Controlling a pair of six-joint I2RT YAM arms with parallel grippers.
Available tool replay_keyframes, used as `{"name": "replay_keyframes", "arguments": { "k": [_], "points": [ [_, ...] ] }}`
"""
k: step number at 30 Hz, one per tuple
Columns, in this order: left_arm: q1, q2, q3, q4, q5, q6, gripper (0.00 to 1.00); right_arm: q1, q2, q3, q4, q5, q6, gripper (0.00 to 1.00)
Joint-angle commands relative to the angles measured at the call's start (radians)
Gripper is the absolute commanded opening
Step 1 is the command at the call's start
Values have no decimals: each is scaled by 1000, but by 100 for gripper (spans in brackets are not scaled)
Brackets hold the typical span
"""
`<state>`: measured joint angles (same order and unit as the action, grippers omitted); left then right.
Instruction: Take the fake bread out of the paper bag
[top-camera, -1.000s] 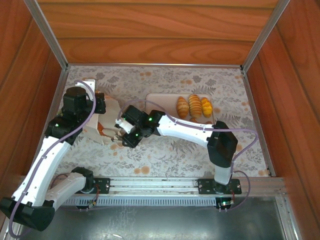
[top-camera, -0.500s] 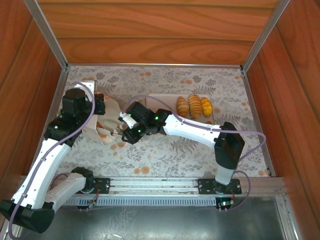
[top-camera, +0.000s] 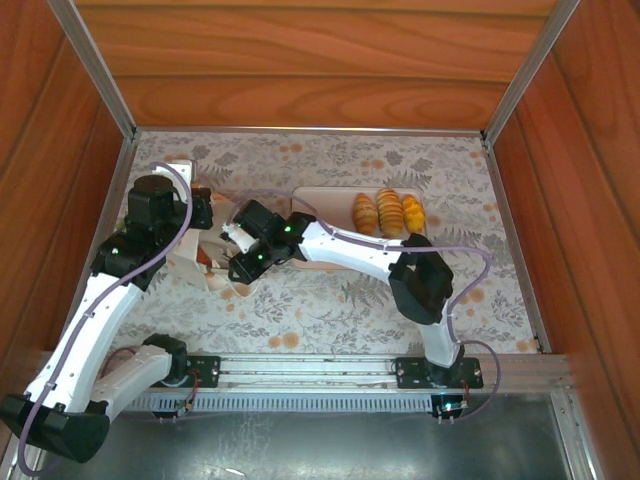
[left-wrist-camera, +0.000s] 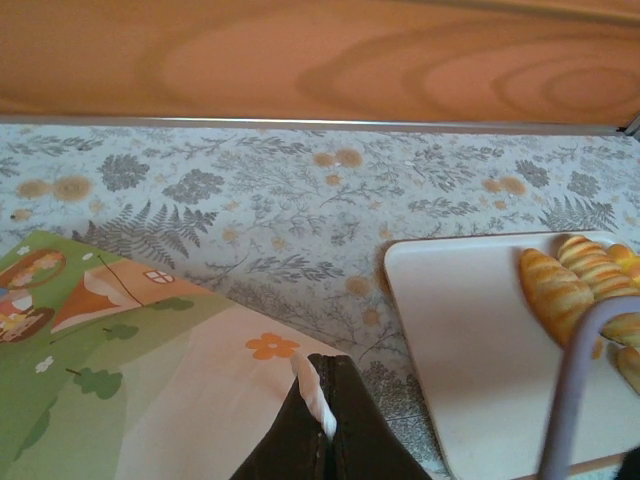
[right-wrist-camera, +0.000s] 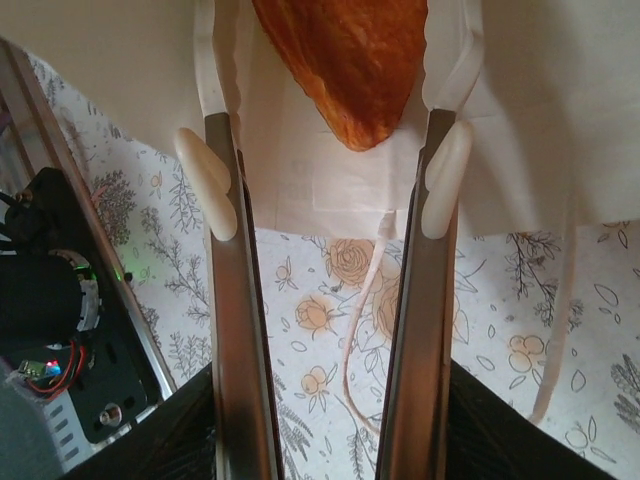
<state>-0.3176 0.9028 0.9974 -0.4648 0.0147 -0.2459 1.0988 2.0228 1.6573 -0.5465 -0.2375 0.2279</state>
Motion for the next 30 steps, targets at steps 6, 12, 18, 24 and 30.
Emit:
{"name": "replay_keyframes", "arguments": {
  "k": [6,12,18,24,30],
  "points": [
    [-6,-12,24,26,1,3,0,1,60,49,-73,0,-36,49],
    [-6,-32,7,24,-11,22,0,0,38,67,-136,107,-42,40],
    [-6,-84,-54,24,-53,16,0,4,-24,81,-217,208,-58,38],
    [-6,-80,-48,25,-61,26,0,6,-1,116,-336,332,-95,40],
    [-6,-54,-31,26,-38,27,0,10,23,149,-335,317,-117,49]
  ]
}}
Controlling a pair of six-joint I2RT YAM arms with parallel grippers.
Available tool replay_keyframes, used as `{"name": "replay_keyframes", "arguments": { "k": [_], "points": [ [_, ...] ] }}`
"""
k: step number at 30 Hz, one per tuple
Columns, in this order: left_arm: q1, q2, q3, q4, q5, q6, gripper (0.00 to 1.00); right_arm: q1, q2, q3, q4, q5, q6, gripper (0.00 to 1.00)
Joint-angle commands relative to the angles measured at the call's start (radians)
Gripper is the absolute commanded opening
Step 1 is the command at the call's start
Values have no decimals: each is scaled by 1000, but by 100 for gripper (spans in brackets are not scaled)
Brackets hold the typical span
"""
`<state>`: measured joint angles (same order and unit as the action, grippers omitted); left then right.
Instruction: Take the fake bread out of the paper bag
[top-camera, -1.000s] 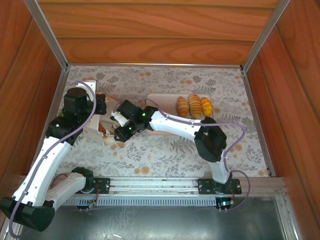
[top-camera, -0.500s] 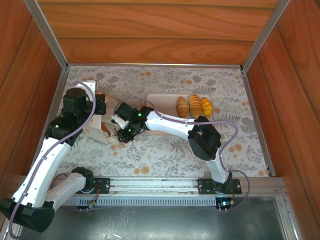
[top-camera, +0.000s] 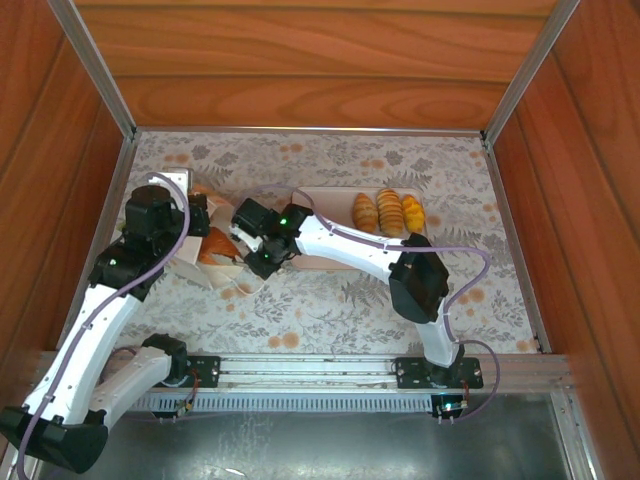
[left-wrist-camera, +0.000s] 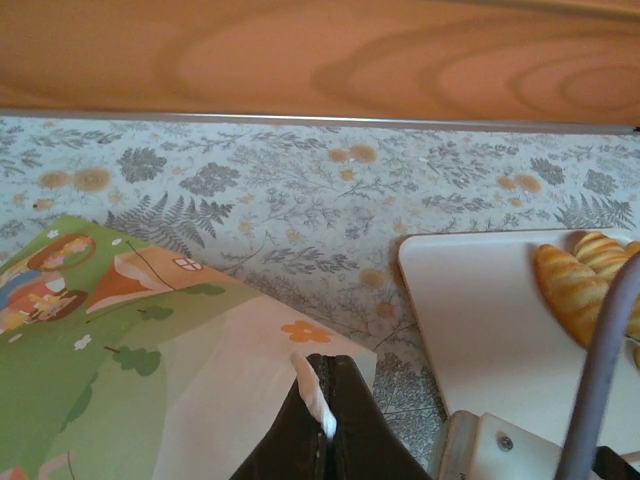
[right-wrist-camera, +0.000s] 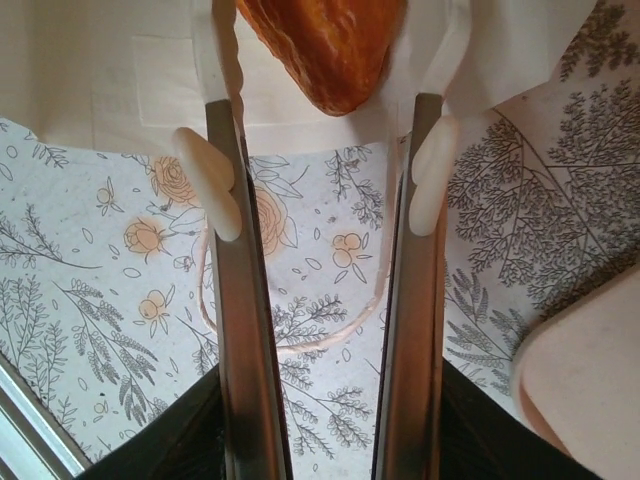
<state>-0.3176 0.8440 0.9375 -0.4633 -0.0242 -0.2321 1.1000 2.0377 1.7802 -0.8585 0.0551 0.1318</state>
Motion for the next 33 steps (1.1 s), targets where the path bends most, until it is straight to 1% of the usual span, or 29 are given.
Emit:
{"name": "replay_keyframes", "arguments": {
  "k": [1,6,11,15,18,23,27,30,33],
  "points": [
    [-6,5,28,24,4,11,0,8,5,18,-2,13,-23,50],
    [-6,3,24,25,6,6,0,8,27,19,48,-36,-26,51],
    [-6,1,23,24,6,7,0,7,82,64,30,-33,-32,51],
    [-6,7,23,24,10,4,0,7,85,73,14,-25,-25,46],
    [-6,9,20,26,10,1,0,8,38,37,41,-30,-26,38],
    [-6,18,17,30,-8,-16,0,7,-61,-12,58,-38,-27,33],
    [-5,21,17,35,-22,-28,0,8,-164,-63,-7,-52,-30,32],
    [-6,23,11,43,-41,-35,0,9,-266,-170,5,-121,-55,31],
    [-5,26,9,55,-48,-33,0,8,-348,-262,-4,-116,-68,31]
  ]
}}
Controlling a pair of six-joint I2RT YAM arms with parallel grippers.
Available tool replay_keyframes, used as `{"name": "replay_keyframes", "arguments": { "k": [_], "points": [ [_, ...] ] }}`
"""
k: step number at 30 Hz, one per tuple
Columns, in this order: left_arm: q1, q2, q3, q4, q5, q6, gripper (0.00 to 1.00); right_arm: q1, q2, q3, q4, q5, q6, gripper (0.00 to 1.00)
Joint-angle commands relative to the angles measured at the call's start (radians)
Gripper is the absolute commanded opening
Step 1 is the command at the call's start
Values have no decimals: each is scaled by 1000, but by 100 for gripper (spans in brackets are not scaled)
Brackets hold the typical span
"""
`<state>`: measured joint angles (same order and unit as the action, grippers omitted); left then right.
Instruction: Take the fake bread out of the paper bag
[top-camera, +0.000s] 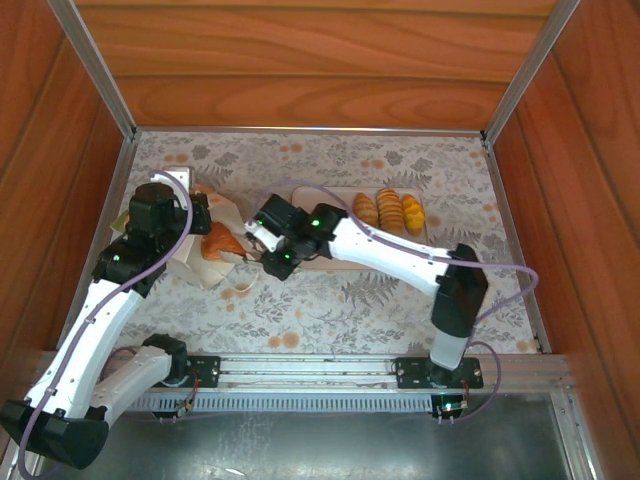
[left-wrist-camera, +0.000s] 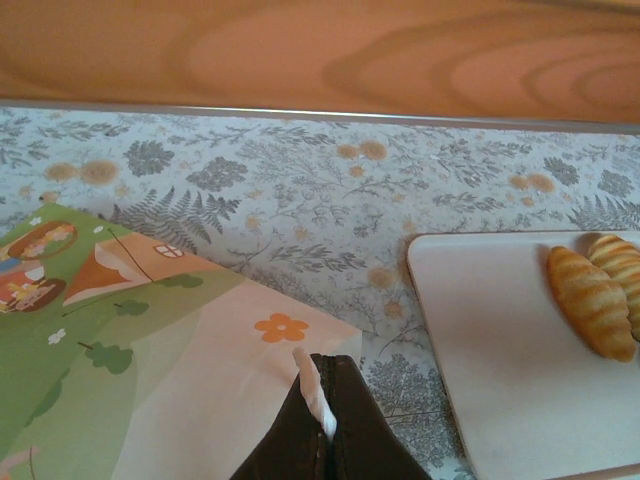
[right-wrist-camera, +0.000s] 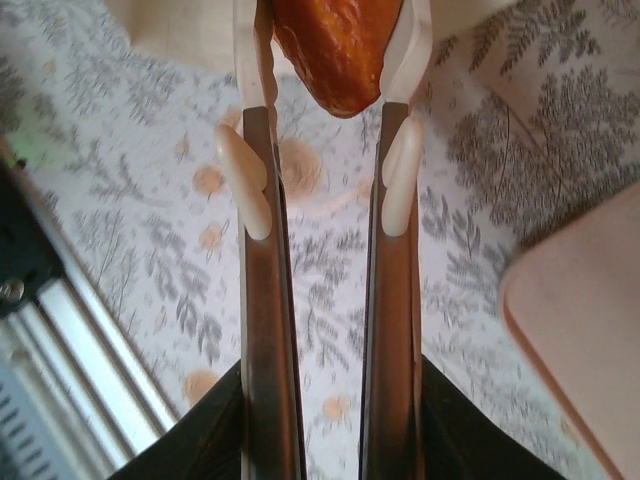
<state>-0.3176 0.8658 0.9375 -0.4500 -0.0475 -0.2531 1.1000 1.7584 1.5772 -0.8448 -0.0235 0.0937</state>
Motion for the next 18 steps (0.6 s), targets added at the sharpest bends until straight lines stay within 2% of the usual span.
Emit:
{"name": "replay_keyframes", "arguments": {
  "k": [1,10,15,18],
  "points": [
    [-6,4,10,44,-24,-11,0,8,-87,-81,-24,-27,-34,31],
    [-6,4,14,56,-26,0,0,7,-367,-267,-66,56,-62,30],
    [-6,4,6,72,-34,1,0,2,-549,-377,-97,167,-61,29],
    [-6,7,5,84,-34,8,0,-42,-607,-404,-143,222,-58,28]
  ]
}}
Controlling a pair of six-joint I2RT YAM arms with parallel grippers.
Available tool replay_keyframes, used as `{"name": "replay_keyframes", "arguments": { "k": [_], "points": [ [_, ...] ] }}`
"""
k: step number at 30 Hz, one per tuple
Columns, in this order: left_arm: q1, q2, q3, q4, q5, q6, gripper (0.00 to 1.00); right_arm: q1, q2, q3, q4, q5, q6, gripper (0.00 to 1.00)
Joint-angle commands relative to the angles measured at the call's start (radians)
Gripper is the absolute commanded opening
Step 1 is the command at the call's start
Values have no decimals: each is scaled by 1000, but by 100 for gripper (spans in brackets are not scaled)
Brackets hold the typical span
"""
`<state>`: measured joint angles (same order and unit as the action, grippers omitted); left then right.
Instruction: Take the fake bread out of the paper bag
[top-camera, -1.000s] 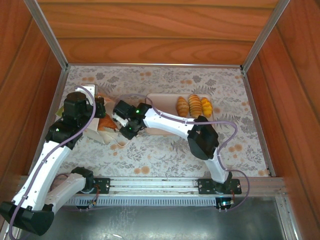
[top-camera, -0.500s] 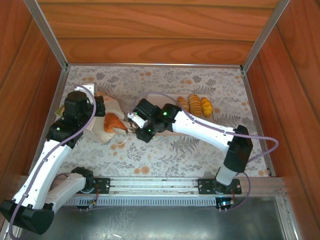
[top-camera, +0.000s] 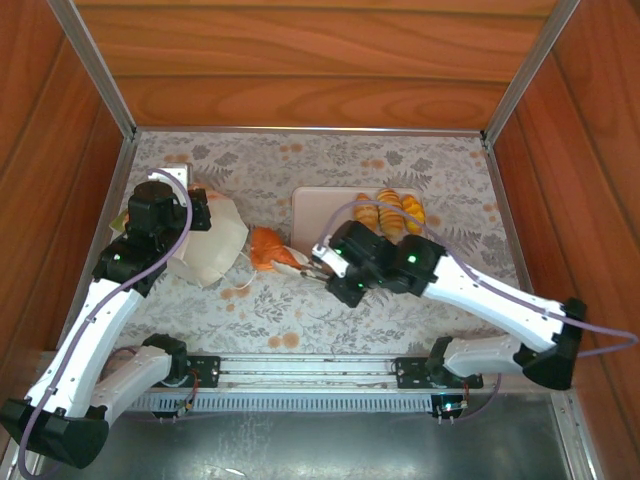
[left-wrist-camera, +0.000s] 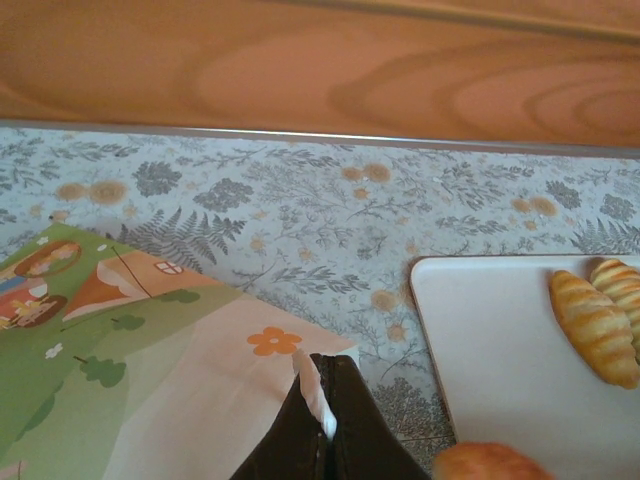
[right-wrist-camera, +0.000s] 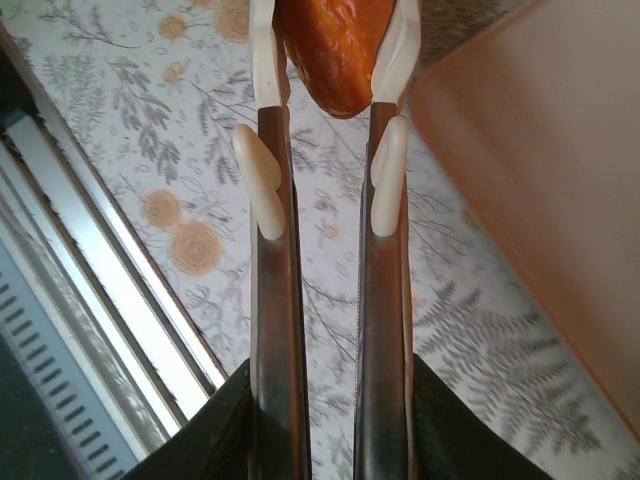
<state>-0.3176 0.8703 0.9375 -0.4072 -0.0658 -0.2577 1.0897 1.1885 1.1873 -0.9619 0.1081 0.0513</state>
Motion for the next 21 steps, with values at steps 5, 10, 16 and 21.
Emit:
{"name": "replay_keyframes", "arguments": {
  "k": [5,10,16,21],
  "points": [
    [-6,2,7,47,-11,18,0,-209,9,45,-145,57,-38,29],
    [-6,-23,-2,47,-24,23,0,-327,85,83,-192,-17,-150,30],
    [-6,-35,1,47,-26,25,0,-373,155,101,-246,-9,-243,32],
    [-6,-35,1,47,-28,26,0,-388,187,75,-271,93,-312,38]
  ]
}}
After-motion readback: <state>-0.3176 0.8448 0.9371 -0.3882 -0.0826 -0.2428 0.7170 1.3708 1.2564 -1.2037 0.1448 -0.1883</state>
